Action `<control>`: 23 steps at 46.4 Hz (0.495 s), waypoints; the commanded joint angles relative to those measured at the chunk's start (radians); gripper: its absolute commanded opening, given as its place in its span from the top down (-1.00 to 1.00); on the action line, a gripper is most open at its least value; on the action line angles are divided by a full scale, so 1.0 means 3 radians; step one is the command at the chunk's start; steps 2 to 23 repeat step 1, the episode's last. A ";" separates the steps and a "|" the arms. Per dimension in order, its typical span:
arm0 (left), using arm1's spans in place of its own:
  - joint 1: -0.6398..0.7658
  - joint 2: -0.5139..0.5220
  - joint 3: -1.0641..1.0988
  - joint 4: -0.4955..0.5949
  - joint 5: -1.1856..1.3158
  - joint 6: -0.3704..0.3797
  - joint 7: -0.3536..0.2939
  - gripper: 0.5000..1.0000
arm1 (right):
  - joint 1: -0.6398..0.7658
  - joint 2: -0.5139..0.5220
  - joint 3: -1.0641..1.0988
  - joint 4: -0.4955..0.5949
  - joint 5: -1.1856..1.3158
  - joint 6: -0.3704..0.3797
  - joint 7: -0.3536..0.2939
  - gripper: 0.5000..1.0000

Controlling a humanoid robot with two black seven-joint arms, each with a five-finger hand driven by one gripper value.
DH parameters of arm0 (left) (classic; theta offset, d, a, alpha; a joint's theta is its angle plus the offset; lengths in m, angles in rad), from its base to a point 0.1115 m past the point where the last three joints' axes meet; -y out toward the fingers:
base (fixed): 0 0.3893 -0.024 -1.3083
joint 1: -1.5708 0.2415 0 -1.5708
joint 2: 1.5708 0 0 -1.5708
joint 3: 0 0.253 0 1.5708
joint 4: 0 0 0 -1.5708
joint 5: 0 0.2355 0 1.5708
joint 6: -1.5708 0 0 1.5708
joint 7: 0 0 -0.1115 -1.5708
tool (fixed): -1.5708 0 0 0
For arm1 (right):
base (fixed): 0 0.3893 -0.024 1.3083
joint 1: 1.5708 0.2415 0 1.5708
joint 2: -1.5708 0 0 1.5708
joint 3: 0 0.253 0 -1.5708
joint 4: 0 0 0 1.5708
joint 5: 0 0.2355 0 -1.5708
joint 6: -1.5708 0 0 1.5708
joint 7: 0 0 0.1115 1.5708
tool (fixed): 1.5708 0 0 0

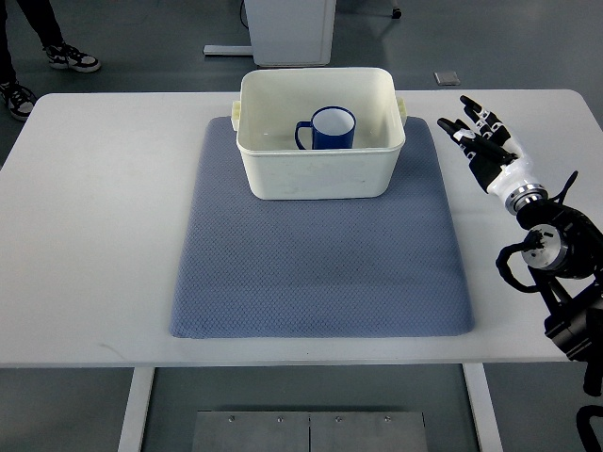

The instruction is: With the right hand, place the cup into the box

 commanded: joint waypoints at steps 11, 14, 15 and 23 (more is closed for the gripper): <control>-0.0002 0.0000 0.0004 0.0000 -0.0004 0.0001 0.0000 -1.00 | -0.0010 0.0039 0.0017 -0.0004 -0.0003 0.0001 -0.0001 -1.00; -0.0002 0.0000 0.0004 0.0000 -0.0004 0.0001 0.0000 -1.00 | -0.0010 0.0039 0.0017 -0.0004 -0.0003 0.0001 -0.0001 -1.00; -0.0002 0.0000 0.0004 0.0000 -0.0004 0.0001 0.0000 -1.00 | -0.0010 0.0039 0.0017 -0.0004 -0.0003 0.0001 -0.0001 -1.00; -0.0002 0.0000 0.0004 0.0000 -0.0004 0.0001 0.0000 -1.00 | -0.0010 0.0039 0.0017 -0.0004 -0.0003 0.0001 -0.0001 -1.00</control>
